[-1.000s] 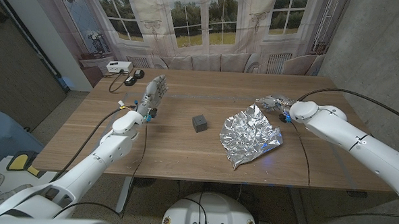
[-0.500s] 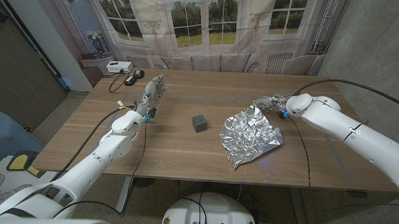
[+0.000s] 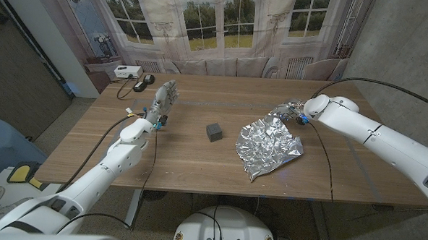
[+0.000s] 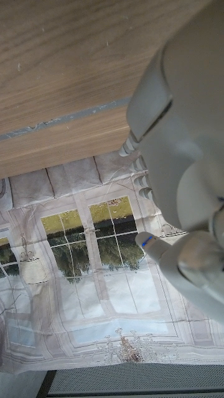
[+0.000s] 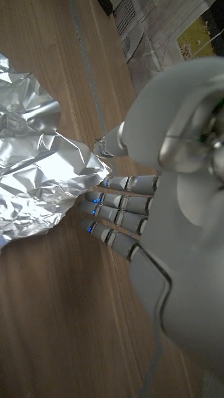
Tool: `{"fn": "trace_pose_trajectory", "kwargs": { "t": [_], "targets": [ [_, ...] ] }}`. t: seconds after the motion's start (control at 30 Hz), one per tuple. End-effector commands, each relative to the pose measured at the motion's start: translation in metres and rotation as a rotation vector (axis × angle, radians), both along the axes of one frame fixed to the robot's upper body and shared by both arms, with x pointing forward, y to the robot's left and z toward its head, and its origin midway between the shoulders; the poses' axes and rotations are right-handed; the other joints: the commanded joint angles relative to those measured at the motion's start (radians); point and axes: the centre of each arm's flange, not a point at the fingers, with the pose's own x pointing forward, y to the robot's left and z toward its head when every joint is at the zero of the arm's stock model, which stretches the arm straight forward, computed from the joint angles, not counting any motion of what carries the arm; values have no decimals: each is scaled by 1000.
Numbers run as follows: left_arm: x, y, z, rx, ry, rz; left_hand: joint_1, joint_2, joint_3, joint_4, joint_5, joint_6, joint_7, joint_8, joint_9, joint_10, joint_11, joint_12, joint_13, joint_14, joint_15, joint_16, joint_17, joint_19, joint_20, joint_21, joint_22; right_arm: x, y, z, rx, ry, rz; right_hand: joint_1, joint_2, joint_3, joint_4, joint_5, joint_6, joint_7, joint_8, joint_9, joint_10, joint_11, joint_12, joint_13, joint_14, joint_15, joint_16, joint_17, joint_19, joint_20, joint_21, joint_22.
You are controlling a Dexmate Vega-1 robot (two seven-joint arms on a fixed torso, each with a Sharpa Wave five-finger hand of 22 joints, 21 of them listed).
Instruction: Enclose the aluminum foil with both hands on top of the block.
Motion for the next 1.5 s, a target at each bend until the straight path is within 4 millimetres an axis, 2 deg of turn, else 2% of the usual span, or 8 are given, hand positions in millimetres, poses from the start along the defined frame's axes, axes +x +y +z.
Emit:
{"fn": "trace_pose_trajectory", "kwargs": {
  "t": [0.03,0.2,0.37,0.5,0.57,0.87,1.1,1.5],
  "targets": [
    [1,1,-1,-8,3,0,4,83,7,1,6,-58,4,-3,5,-104,7,-1,3,-128,6,-1,3,4,1,-3,2,-3,7,4,-58,-16,-16,112,-30,-9,-4,22,70,-9,26,20,28,-23,96,92,17,-17,115,141,43,1,14,7],
    [1,1,-1,-10,3,2,4,83,8,1,6,-59,4,-3,5,-104,6,-2,4,-129,6,-1,3,3,1,-3,2,-4,11,5,-100,-41,-40,278,-55,-56,6,44,177,-38,82,68,66,-67,286,268,21,-65,352,417,110,-22,48,16],
    [0,2,-1,-14,4,2,4,83,8,2,6,-58,4,-3,5,-103,6,-2,4,-129,5,-1,3,4,1,-4,2,-5,14,5,-121,-68,-56,359,-59,-87,7,59,245,-61,145,113,103,-94,395,374,57,-99,460,500,142,-42,74,23],
    [0,2,-2,-13,4,3,4,83,9,2,7,-59,4,-4,5,-105,5,-3,4,-130,5,-2,3,3,1,-4,2,-6,15,4,-126,-96,-62,453,-23,-113,15,70,331,-69,253,186,169,-114,519,496,128,-126,566,540,183,-53,119,34],
    [0,2,-2,-12,5,2,4,83,9,2,7,-58,4,-4,5,-104,5,-3,4,-130,5,-1,3,3,1,-4,2,-6,15,4,-124,-101,-61,490,5,-111,14,68,371,-68,282,192,206,-116,529,477,141,-134,585,538,199,-59,138,39],
    [1,2,0,-8,3,2,4,84,10,2,7,-59,4,-5,5,-105,4,-4,4,-130,5,-2,3,4,1,-5,2,-9,16,3,-110,-138,-57,530,34,-121,21,59,418,-55,301,180,240,-111,544,451,176,-144,621,541,219,-59,173,47],
    [2,2,3,-2,1,-3,4,84,11,2,7,-59,4,-5,5,-104,6,-4,4,-129,6,-1,3,4,1,-5,3,-19,14,6,-17,-214,-25,517,61,-135,46,57,392,-66,308,201,203,-135,564,481,155,-167,615,563,182,-85,180,54],
    [4,0,7,4,-6,-16,4,83,12,2,6,-58,3,-5,5,-100,4,-3,4,-126,8,-1,3,5,0,-6,3,-38,15,23,104,-312,61,502,69,-140,62,64,361,-73,328,238,183,-150,576,494,152,-179,583,588,159,-98,193,61]
  ]
}}
